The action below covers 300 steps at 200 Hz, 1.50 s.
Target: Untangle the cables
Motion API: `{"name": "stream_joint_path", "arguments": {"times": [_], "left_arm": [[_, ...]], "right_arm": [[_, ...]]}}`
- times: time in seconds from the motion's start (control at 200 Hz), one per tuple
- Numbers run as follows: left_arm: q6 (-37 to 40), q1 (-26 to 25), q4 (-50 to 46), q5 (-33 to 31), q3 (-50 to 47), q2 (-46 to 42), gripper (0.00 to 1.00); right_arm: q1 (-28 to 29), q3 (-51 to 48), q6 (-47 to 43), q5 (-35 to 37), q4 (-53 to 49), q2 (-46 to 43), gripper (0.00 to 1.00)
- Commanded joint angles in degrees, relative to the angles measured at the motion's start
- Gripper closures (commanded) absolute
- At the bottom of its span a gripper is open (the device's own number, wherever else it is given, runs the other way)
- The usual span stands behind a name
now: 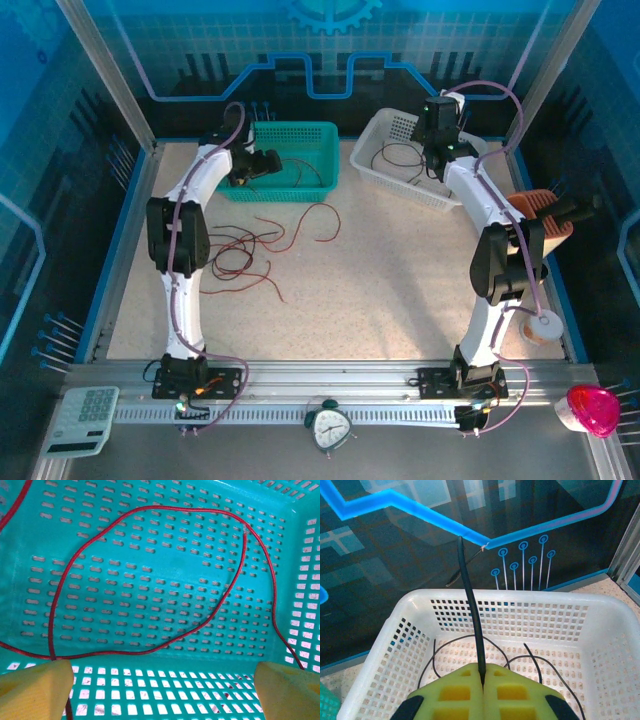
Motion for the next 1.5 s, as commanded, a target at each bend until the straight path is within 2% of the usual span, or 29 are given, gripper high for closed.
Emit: {"name": "stream_joint_path", "arguments": {"times": [0.0,0.545,0.78,0.9,1.21,1.496], "left_arm": [[-1.4,-0.8,-2.2,2.3,2.9,2.0,0.06],[-3.9,-2.4,2.8,6.4,5.4,5.2,0.05],[2.0,-2.4,4.6,0.5,4.6,-2.0,0.04],[3.7,-2.4,4.6,-1.9,0.6,-7.3,0.04],[-0.4,-3.7,10.6,0.0,-19.2,-20.7,0.03],[-2.2,-5.4,11.9,2.0,-23.2,-20.7,0.03]], "right_arm": [[-0.9,1.0,0.7,0.5,0.7,-0.3,1.00],[-1.1,0.9,0.4,0.0,0.7,-0.6,1.00],[-1.4,0.8,0.0,-0.6,0.9,-0.9,1.00],[-1.4,0.4,0.2,-0.9,1.1,-1.3,1.00],[-1.4,0.3,1.7,-2.0,1.4,-1.1,1.00],[-1.4,0.0,1.7,-2.1,1.6,-1.2,1.00]]}}
